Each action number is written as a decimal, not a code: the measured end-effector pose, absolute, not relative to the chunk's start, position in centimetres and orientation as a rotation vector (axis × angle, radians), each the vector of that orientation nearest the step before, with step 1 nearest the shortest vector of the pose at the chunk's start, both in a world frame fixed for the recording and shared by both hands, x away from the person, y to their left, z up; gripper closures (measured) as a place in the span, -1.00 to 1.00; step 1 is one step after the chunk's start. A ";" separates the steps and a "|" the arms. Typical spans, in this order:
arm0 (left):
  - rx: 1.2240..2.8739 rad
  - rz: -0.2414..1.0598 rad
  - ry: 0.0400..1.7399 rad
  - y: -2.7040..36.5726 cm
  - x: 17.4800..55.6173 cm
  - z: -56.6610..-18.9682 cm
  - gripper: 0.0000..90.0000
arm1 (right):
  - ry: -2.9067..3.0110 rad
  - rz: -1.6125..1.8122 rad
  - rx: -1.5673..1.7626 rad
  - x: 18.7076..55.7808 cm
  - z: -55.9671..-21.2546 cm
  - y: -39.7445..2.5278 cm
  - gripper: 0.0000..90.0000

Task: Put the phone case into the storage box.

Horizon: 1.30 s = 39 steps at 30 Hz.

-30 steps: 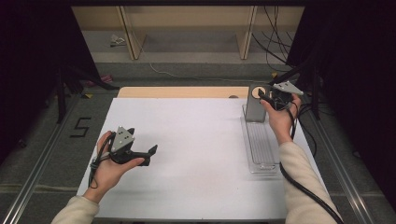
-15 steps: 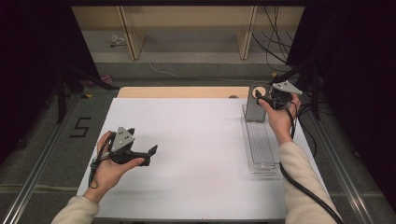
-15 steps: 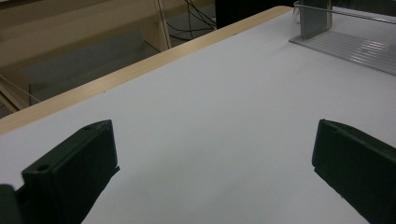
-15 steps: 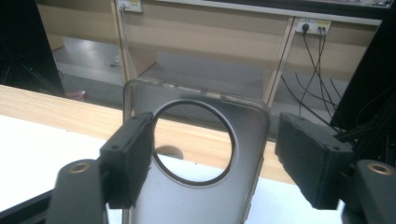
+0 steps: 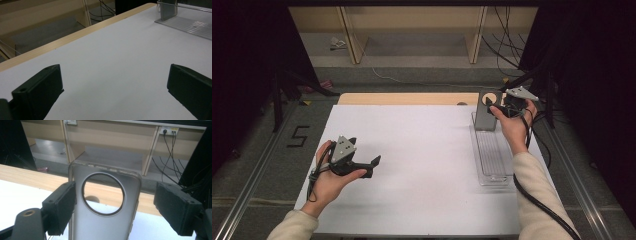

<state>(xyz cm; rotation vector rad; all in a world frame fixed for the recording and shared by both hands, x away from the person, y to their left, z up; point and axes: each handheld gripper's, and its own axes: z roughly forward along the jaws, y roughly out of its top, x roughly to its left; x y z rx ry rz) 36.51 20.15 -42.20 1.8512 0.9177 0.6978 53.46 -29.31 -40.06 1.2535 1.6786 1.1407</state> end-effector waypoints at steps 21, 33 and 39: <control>1.855 0.693 0.913 20.0 36.4 -42.2 -1.00 | 1.716 1.127 1.248 51.8 -39.4 -29.6 -0.64; 1.859 0.685 0.914 19.9 36.4 -42.3 -1.00 | 1.723 1.135 1.252 50.6 -39.0 -29.6 -0.64; 1.861 0.680 0.910 19.7 36.3 -42.4 -1.00 | 1.747 1.129 1.242 49.7 -39.0 -29.4 -0.64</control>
